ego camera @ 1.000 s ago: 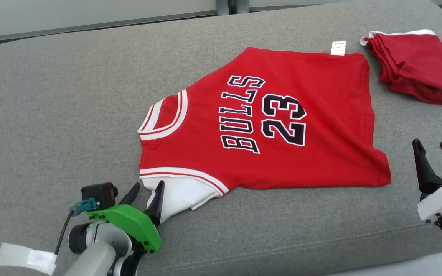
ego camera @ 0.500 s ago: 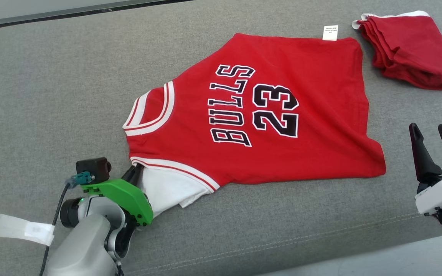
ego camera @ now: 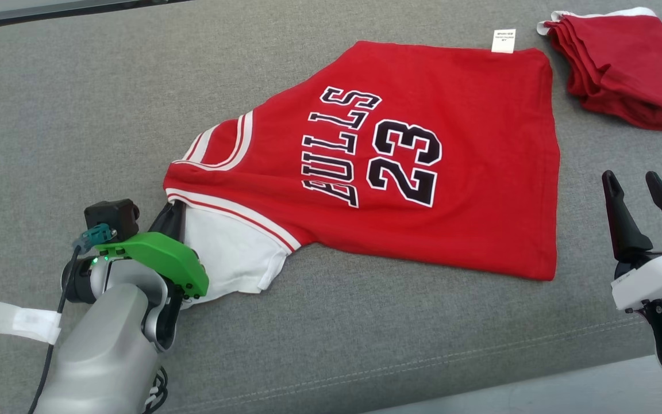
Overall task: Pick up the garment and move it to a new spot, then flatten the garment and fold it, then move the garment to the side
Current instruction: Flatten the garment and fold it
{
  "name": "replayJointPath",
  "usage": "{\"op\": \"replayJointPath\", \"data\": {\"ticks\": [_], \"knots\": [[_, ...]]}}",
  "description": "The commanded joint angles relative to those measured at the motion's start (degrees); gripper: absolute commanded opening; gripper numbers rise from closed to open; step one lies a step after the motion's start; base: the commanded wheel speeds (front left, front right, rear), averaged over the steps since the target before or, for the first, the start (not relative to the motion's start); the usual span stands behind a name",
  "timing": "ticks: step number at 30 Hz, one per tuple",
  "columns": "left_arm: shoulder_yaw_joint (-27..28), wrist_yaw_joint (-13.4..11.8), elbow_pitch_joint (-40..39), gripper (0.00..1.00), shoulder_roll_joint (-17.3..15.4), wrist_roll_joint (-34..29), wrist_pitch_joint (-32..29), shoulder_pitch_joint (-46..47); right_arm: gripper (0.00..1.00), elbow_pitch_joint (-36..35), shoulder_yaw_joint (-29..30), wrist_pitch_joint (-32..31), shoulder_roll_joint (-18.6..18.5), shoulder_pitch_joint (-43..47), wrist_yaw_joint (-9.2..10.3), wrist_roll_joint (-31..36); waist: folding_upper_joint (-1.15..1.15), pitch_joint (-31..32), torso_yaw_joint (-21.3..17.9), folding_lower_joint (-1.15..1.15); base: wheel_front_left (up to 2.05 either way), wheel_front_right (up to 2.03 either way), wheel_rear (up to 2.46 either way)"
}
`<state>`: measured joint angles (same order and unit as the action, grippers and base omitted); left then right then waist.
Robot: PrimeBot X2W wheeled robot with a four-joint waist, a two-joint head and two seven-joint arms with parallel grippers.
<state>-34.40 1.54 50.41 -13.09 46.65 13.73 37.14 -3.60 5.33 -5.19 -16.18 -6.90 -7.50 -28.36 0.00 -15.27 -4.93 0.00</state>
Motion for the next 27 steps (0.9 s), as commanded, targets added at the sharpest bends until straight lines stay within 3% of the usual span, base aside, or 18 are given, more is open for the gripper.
{"op": "replayJointPath", "data": {"ticks": [1,2,9,16,27], "knots": [[0.3,0.5,0.7,0.68,0.3,-0.3,0.6,0.8,1.00,0.1,0.0,0.1,0.0,-0.7,0.01,0.0,0.00,0.0,0.1,0.00,0.00,0.00,0.00],[0.4,0.7,1.3,1.00,0.4,-0.4,0.7,1.1,1.00,0.2,-0.1,0.2,-0.1,-0.7,0.02,0.1,0.00,0.1,0.2,0.00,0.00,0.00,0.00],[2.8,1.5,-1.2,1.00,0.0,-2.8,1.4,-0.1,1.00,0.5,0.3,1.0,-0.1,0.3,0.02,0.4,0.00,1.7,1.7,0.00,0.00,0.00,0.00],[6.4,-0.2,-11.2,1.00,-1.4,-7.1,1.5,-9.0,1.00,-0.1,1.0,1.7,1.0,1.6,0.02,2.4,0.00,4.9,3.7,0.00,0.00,0.00,0.00],[7.6,-3.5,-20.7,1.00,-2.5,-7.1,1.4,-16.7,1.00,-1.2,-0.4,2.0,2.4,2.8,0.02,3.8,0.00,9.0,5.4,0.00,0.00,0.00,0.00]]}}
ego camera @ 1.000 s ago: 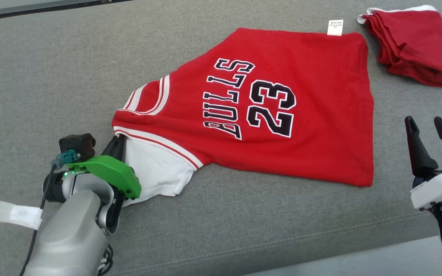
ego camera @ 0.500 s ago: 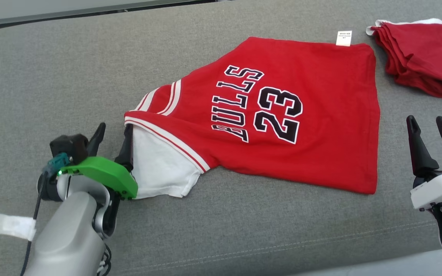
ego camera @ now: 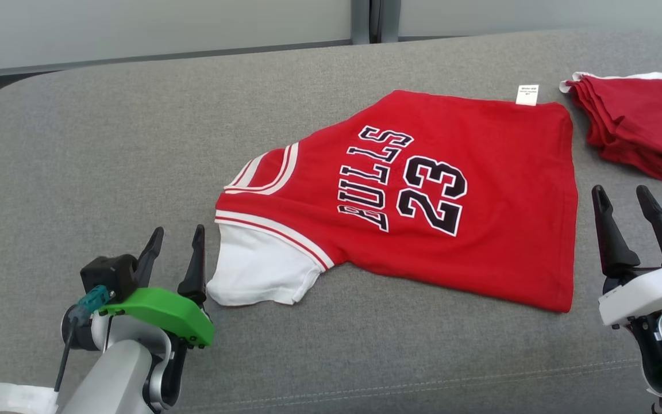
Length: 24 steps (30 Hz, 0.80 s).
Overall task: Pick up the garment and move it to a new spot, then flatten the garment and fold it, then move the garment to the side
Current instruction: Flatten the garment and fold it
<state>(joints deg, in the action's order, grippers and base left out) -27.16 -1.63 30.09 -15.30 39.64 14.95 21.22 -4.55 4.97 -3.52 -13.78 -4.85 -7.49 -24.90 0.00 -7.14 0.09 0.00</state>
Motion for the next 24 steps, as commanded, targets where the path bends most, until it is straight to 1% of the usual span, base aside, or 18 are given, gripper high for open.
{"op": "replayJointPath", "data": {"ticks": [1,7,8,15,22,24], "knots": [[0.5,-0.7,-1.8,1.00,-0.3,-0.2,0.2,-1.5,1.00,-0.5,-0.2,0.4,0.2,0.8,0.01,0.6,0.00,1.2,0.3,0.00,0.00,0.00,0.00],[2.0,-3.3,-10.4,1.00,0.1,-1.0,0.2,-6.2,1.00,-1.3,-1.7,1.4,1.3,0.5,0.01,2.9,0.00,3.4,-0.4,0.00,0.00,0.00,0.00],[2.0,-3.3,-10.4,1.00,0.1,-1.0,0.2,-6.2,1.00,-1.3,-1.7,1.4,1.3,0.5,0.01,2.9,0.00,3.4,-0.4,0.00,0.00,0.00,0.00],[3.2,-6.2,-17.7,1.00,0.5,-1.6,0.2,-13.1,1.00,-2.3,-2.8,2.4,3.3,1.8,0.01,5.6,0.00,6.1,-1.1,0.00,0.00,0.00,0.00],[3.7,-9.6,-21.6,1.00,-1.1,-2.3,0.2,-18.8,1.00,-2.8,-3.6,3.5,5.4,3.7,0.01,9.5,0.00,7.6,-1.1,0.00,0.00,0.00,0.00],[4.3,-10.3,-22.8,1.00,-1.3,-2.0,0.2,-20.0,1.00,-2.6,-4.1,3.7,6.2,3.9,0.00,9.6,0.00,7.8,-1.1,0.00,0.00,0.00,0.00]]}}
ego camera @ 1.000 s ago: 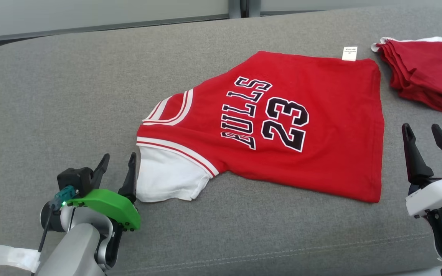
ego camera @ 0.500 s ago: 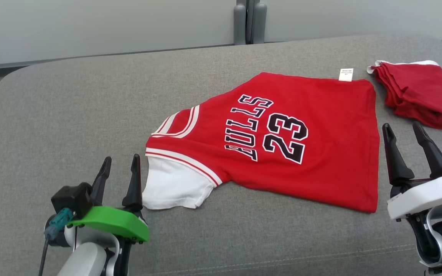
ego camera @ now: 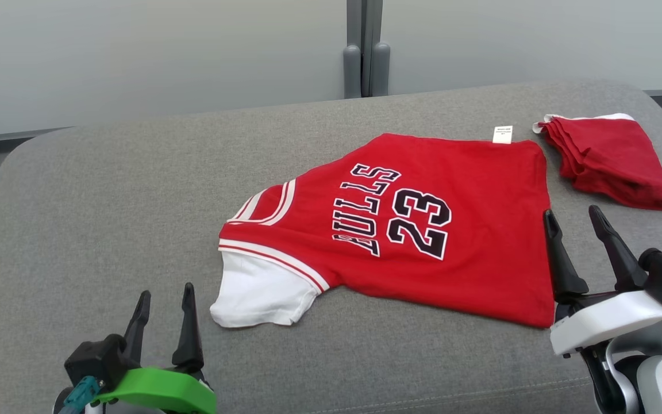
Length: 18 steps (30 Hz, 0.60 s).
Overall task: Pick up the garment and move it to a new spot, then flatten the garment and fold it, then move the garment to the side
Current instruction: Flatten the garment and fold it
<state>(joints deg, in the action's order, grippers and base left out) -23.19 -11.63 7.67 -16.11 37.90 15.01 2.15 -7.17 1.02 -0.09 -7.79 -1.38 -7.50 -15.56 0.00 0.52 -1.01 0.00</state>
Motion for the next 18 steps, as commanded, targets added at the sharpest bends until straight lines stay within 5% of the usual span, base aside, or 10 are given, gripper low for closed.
{"op": "replayJointPath", "data": {"ticks": [1,18], "knots": [[0.7,-0.6,-0.9,1.00,-0.7,-0.1,0.1,-1.6,1.00,0.2,-0.2,0.4,0.5,0.7,0.02,0.6,0.00,0.3,0.1,0.00,0.00,0.00,0.00],[3.1,-2.8,-5.2,1.00,-1.4,-0.3,0.2,-7.5,1.00,5.6,-1.9,1.9,2.3,0.2,0.02,1.5,0.00,1.5,0.8,0.00,0.00,0.00,0.00]]}}
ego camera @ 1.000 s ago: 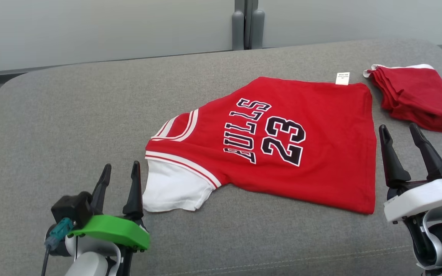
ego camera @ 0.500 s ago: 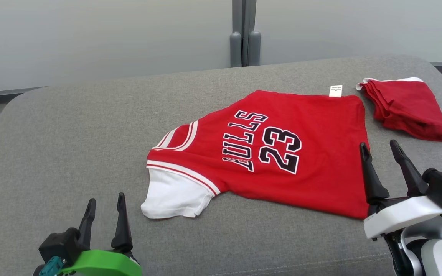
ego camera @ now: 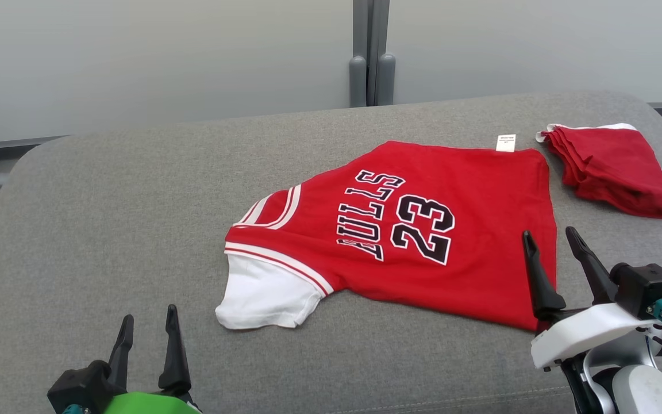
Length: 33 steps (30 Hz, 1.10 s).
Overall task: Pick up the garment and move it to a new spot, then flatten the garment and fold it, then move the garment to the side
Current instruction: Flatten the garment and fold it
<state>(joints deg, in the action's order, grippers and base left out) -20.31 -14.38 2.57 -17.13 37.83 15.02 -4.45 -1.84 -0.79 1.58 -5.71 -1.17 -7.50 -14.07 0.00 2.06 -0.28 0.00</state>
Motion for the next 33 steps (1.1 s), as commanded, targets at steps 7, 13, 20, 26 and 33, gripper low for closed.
{"op": "replayJointPath", "data": {"ticks": [7,13,20,26,33], "knots": [[-0.2,-0.1,-0.6,1.00,-0.6,-0.3,0.0,-0.6,1.00,0.8,-0.6,0.4,0.2,-0.4,0.02,-0.3,0.00,-0.4,0.1,0.00,0.00,0.00,0.00],[-0.8,0.2,-0.5,1.00,-0.6,-0.2,-0.7,0.0,1.00,0.9,-0.6,0.5,0.3,-0.8,0.02,-0.6,0.00,-0.7,0.0,0.00,0.00,0.00,0.00],[-2.7,1.3,2.5,1.00,1.4,1.7,-3.4,1.8,1.00,2.5,1.2,0.0,0.6,0.2,0.02,-1.9,0.00,-1.4,-0.1,0.00,0.00,0.00,0.00],[-4.2,3.3,7.5,1.00,4.2,4.9,-7.5,5.1,1.00,4.2,3.0,-0.2,0.9,0.6,0.01,-2.2,0.00,-2.9,-0.6,0.00,0.00,0.00,0.00],[-3.0,5.9,15.8,1.00,6.4,8.7,-10.3,12.4,1.00,5.0,3.3,0.5,1.0,-1.2,0.01,-2.3,0.00,-6.2,-2.1,0.00,0.00,0.00,0.00]]}}
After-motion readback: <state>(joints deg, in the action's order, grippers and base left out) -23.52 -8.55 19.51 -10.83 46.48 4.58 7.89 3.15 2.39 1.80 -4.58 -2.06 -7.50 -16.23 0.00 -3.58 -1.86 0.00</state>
